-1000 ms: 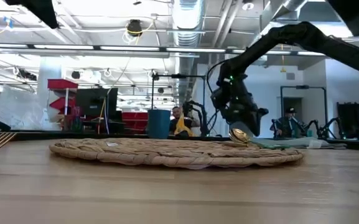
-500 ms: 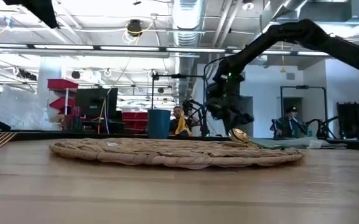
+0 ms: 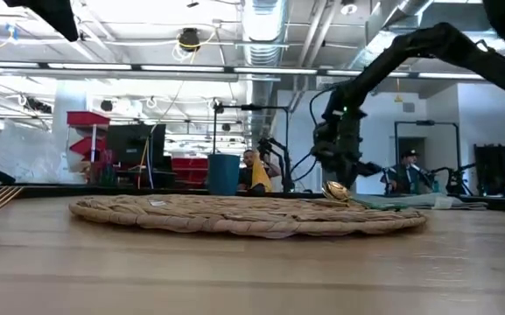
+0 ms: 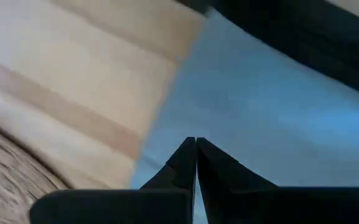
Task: Set table place
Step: Fold the gray table napkin
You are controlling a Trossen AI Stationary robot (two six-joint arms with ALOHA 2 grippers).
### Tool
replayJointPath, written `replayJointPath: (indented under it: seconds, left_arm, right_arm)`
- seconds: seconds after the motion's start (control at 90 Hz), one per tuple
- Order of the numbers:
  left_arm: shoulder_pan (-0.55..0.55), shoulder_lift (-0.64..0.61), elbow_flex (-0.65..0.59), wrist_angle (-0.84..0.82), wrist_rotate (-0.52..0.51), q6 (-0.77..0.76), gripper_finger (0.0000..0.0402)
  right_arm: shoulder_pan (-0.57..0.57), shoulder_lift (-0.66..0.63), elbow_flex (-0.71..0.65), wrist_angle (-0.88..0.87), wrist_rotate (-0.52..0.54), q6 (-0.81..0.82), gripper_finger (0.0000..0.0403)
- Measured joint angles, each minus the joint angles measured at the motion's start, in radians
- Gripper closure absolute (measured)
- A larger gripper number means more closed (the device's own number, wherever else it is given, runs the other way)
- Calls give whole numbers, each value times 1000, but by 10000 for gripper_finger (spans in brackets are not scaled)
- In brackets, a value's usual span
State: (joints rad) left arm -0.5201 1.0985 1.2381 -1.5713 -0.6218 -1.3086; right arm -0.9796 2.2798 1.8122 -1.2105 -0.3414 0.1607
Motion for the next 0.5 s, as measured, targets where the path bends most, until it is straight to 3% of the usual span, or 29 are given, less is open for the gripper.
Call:
replayJointPath:
  seconds: [0.256,0.5]
  left_arm:
    - [20,1,0,13,-21,3,401]
    - [43,1,0,14,-32,18,401]
  right_arm:
    - [17,-3,-93,149,-154,82,403]
    - [67,-3,-97,257,-220,135,403]
